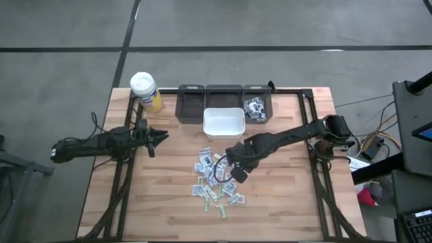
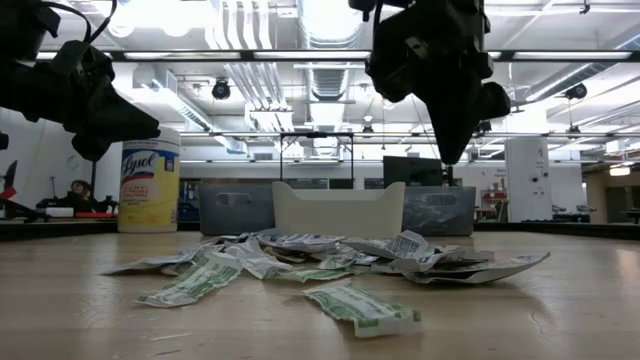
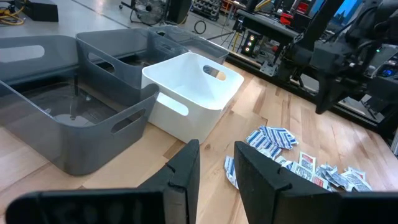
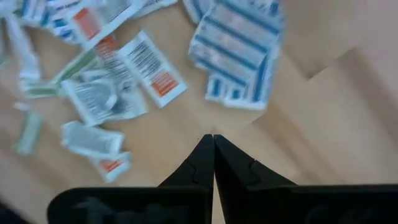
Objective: Pick & Place First Aid Supplies
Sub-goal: Put the blue alcohol pad into the right black bin
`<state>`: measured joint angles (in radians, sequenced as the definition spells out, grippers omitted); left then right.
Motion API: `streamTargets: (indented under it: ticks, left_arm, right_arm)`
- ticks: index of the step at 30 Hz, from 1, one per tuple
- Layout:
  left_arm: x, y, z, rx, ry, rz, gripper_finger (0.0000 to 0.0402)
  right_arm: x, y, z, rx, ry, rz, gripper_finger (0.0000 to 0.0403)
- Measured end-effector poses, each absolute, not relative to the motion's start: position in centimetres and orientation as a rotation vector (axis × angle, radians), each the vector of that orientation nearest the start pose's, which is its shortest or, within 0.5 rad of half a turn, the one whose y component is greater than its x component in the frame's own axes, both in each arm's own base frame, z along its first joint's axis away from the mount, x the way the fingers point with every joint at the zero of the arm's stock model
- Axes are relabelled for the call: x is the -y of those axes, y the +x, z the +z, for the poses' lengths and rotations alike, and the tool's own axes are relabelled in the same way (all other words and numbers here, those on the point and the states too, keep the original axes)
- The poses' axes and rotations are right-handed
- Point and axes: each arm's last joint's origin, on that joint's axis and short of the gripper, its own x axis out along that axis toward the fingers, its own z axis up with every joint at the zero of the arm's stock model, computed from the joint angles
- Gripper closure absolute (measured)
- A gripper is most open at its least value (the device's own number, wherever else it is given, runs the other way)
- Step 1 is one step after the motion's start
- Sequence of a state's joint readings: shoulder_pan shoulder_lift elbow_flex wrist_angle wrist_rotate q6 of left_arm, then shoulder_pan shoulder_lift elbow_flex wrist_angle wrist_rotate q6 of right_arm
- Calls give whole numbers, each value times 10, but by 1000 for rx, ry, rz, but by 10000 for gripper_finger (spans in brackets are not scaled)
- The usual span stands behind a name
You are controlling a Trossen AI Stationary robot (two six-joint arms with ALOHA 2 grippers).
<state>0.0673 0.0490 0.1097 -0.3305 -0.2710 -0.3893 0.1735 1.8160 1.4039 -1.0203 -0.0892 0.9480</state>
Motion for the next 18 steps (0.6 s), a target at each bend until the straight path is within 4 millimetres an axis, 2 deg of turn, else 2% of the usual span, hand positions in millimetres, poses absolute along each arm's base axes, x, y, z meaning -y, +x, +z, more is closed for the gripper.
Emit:
streamTargets:
  ticks: [6,12,18]
  left_arm:
    - [-14,89,166,-201,-356,385,307]
    - [-14,89,166,-200,-356,385,307]
    - [-14,89,166,-200,-356,384,307]
  right_arm:
    - [-74,344,215,-1408,850,-379,394]
    - [-86,351,216,-1331,857,-298,394]
    - [-86,357,218,-1261,827,-257,394]
